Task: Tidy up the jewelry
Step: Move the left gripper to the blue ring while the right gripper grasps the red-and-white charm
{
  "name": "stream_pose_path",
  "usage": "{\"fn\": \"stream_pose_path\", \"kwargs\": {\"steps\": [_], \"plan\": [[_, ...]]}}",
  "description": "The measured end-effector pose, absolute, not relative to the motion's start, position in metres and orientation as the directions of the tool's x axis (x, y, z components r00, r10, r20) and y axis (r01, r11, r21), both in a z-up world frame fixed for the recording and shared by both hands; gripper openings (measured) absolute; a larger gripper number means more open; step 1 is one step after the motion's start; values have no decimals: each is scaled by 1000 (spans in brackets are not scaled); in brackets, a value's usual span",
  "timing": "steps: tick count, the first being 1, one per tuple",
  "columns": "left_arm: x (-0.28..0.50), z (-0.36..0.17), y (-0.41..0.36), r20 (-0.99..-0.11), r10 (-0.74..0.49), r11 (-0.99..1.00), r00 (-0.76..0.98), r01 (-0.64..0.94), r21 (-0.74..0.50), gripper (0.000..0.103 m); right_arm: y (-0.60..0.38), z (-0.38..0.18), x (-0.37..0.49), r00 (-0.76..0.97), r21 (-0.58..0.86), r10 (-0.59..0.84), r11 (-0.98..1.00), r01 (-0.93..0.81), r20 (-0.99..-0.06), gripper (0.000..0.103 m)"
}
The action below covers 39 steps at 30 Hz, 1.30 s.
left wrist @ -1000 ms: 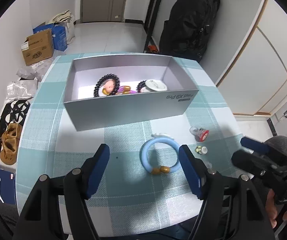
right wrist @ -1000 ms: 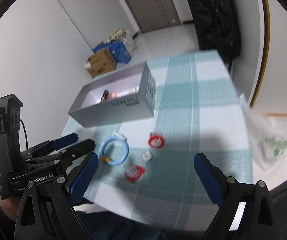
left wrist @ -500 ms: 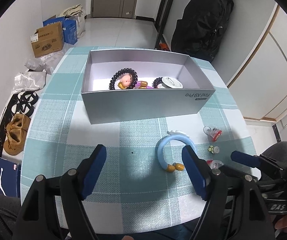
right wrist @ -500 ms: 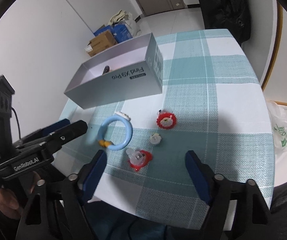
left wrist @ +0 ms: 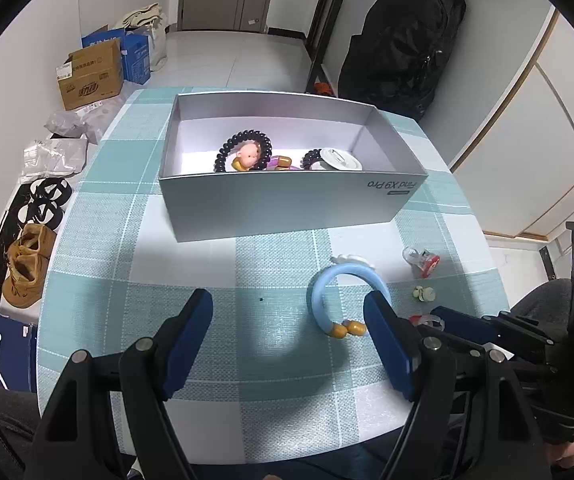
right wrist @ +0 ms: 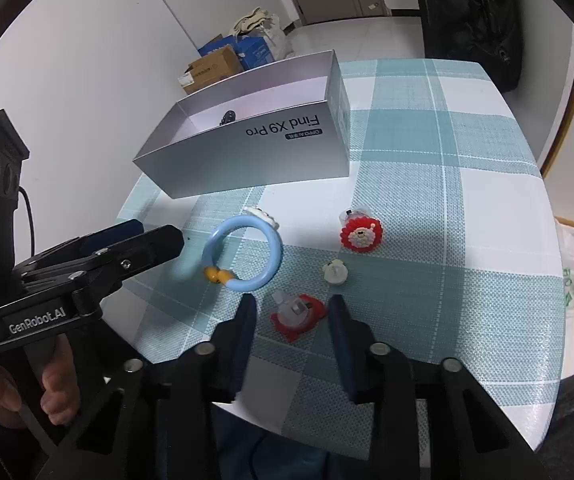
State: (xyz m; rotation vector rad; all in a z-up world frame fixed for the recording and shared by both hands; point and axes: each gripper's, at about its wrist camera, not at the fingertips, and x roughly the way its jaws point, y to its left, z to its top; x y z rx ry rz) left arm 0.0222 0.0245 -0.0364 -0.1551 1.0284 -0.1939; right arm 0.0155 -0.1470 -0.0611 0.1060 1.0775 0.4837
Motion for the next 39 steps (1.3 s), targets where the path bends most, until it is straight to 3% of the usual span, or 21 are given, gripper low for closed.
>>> {"fn": "stream_pose_path", "kwargs": {"steps": [6, 12, 39], "plan": [[22, -37, 24, -830, -253, 967, 498, 97, -237, 74, -143, -61, 14, 375, 307, 430, 887, -344, -821, 17], [22, -38, 21, -834, -268, 963, 482, 112, -244, 74, -138, -59, 11, 393, 273, 409, 893, -358, -823, 16], [24, -50, -11, -856, -276, 955, 437, 224, -194, 74, -173, -39, 17, 465, 379, 460, 887, -262, -756, 16]]}}
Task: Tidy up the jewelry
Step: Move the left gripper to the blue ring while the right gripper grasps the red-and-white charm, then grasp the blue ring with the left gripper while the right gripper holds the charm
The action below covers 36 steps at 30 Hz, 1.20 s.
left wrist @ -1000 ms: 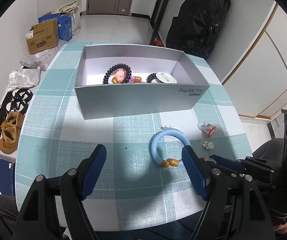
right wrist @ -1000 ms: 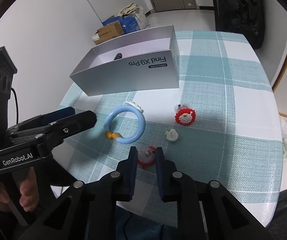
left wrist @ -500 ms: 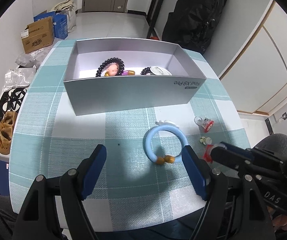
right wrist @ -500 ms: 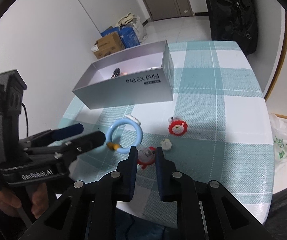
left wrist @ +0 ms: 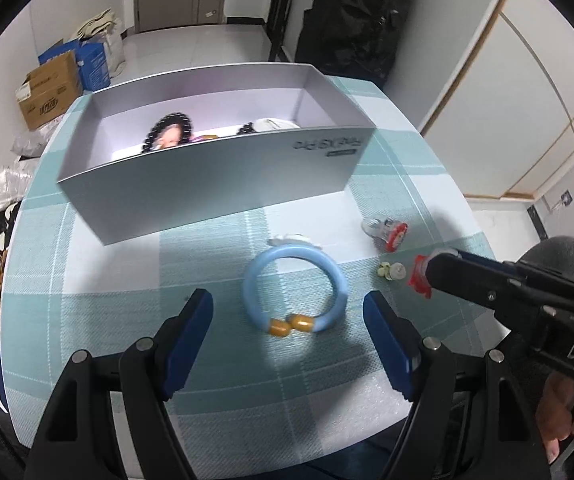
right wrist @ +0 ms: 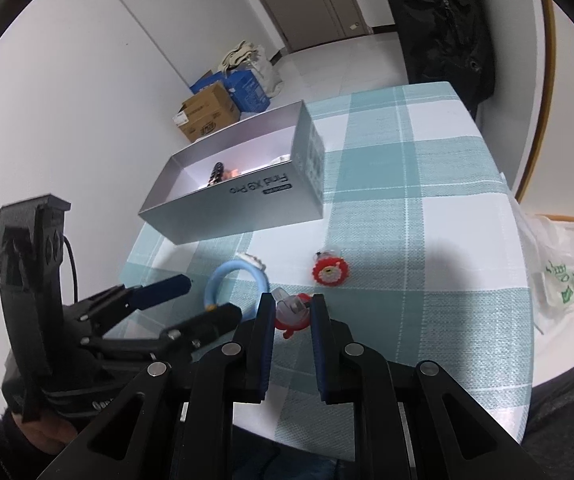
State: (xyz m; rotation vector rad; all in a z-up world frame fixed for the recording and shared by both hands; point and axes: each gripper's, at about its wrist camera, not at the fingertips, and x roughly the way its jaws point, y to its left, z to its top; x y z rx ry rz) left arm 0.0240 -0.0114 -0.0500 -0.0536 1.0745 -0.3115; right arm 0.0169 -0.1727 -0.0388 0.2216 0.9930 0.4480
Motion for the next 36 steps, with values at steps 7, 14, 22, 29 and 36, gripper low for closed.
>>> {"fn": "stream_pose_path", "kwargs": {"steps": [7, 14, 22, 29, 36], "plan": [[29, -56, -20, -875, -222, 964, 431, 234, -129, 73, -176, -41, 20, 457, 396, 469, 883, -251, -756, 16], [28, -57, -25, -886, -173, 964, 429, 257, -63, 73, -183, -44, 24, 455, 416, 472, 881, -223, -755, 16], [28, -55, -27, -889, -168, 958, 427, 282, -46, 57, -187, -47, 27, 445, 450, 489, 871, -199, -750, 16], [30, -55, -28, -890, -177, 957, 420, 286, -56, 57, -188, -49, 29, 443, 455, 488, 871, -186, -752, 16], [35, -53, -25, -888, -207, 959, 410, 266, -101, 57, -189, -47, 28, 454, 455, 487, 871, -187, -746, 16]]}}
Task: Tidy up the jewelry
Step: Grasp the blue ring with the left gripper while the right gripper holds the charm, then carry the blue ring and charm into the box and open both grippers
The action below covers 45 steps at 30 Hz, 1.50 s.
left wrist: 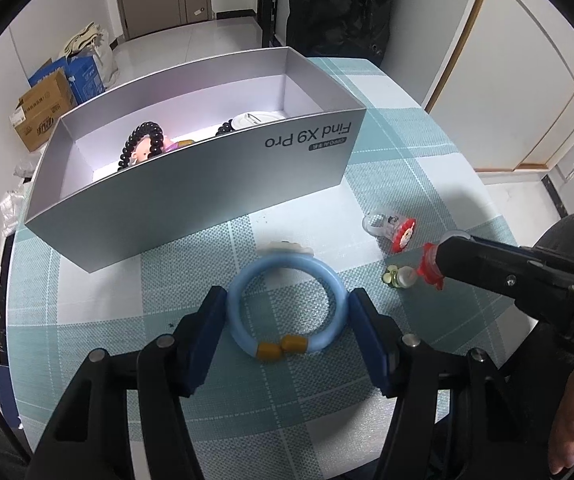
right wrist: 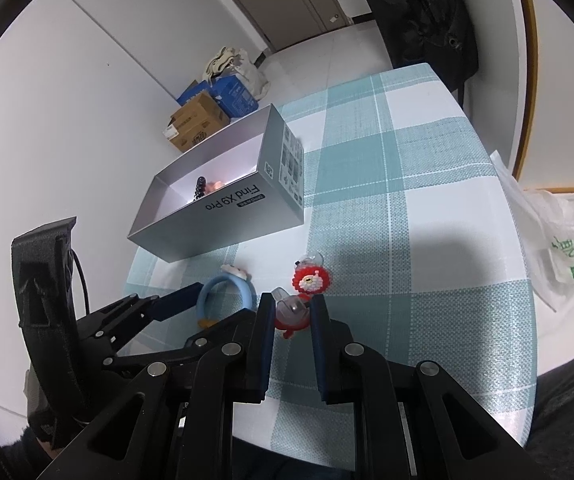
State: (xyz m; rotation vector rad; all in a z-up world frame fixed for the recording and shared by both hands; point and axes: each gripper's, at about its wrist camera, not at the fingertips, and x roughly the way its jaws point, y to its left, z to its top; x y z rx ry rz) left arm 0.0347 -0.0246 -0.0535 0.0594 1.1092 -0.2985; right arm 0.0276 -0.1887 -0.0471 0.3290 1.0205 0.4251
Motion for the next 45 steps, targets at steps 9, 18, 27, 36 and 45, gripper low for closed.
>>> {"fn": "stream_pose_path", "kwargs": {"steps": [9, 18, 27, 36, 45], "plan": [[36, -50, -23, -876, -234, 958, 421, 254, -133, 57, -189, -44, 26, 465, 452, 481, 874, -180, -744, 16], [34, -34, -14, -833, -285, 954, 474, 224, -199, 57, -187, -37, 25, 487, 449, 484, 872, -196, -727, 16], [28, 5, -1, -729, -316, 948, 608, 229, -220, 57, -181, -25, 37, 498, 449, 502, 863, -232, -708, 16], [53, 20, 22, -670, -347, 934, 657, 179, -309, 57, -169, -2, 64, 530, 459, 532, 844, -276, -660, 16], [81, 14, 36, -674, -336, 928, 659, 110, -355, 57, -146, 21, 96, 539, 457, 572, 820, -345, -619, 16]]}}
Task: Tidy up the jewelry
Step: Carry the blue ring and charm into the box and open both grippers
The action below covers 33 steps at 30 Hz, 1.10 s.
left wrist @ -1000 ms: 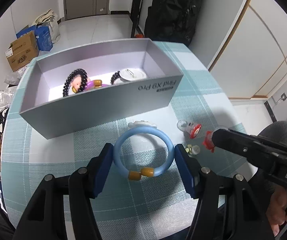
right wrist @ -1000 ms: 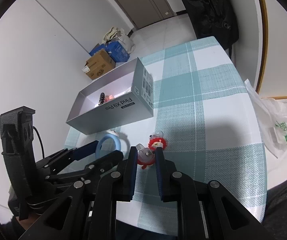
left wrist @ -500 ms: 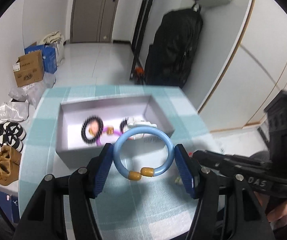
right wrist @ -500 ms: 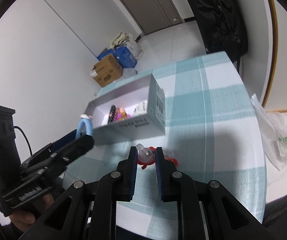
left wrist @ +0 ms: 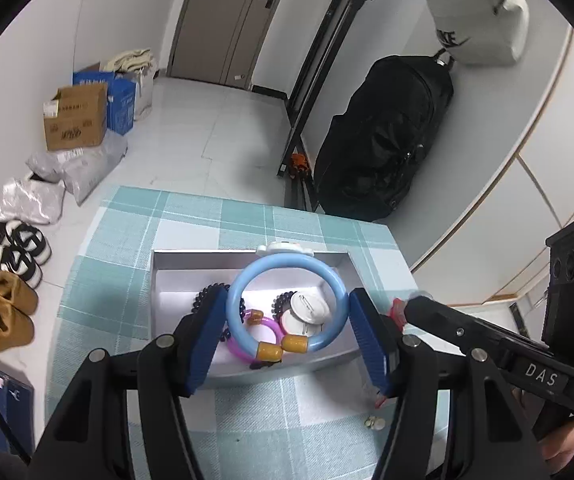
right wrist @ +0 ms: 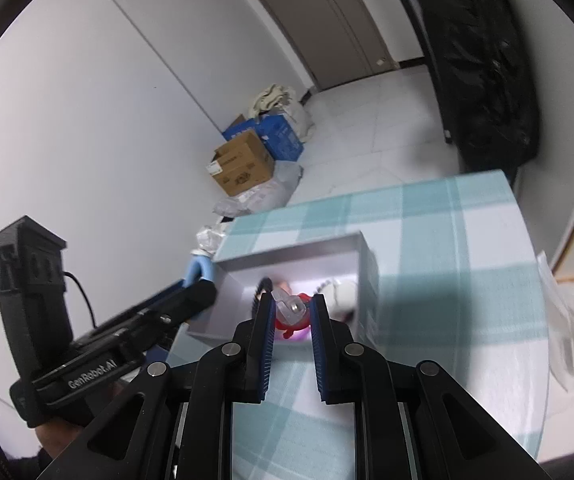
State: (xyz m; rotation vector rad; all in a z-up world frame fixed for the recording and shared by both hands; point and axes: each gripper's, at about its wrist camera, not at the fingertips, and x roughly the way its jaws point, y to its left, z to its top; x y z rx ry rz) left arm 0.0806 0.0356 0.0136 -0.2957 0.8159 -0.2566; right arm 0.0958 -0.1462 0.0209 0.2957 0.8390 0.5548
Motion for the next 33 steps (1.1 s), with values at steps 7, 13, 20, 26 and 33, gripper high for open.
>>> {"fn": "stream_pose_path", "kwargs": {"steps": [7, 13, 20, 26, 33], "plan": [[89, 7, 40, -691, -342, 926, 637, 103, -364, 57, -133, 21, 118, 528, 445, 578, 816, -369, -622, 16], [98, 3, 46, -701, -348, 919, 622, 77, -388, 57, -126, 14, 135, 508, 455, 590, 807, -376, -627, 16], [107, -5, 44, -721, -361, 914, 592, 73, -398, 57, -121, 5, 148, 481, 462, 596, 802, -377, -642, 16], [112, -11, 42, -737, -360, 919, 572, 83, -384, 57, -118, -2, 154, 462, 460, 591, 806, -372, -662, 16], [114, -14, 47, -737, -363, 913, 570, 58, -404, 57, -120, -7, 158, 447, 463, 590, 806, -369, -672, 16]]}}
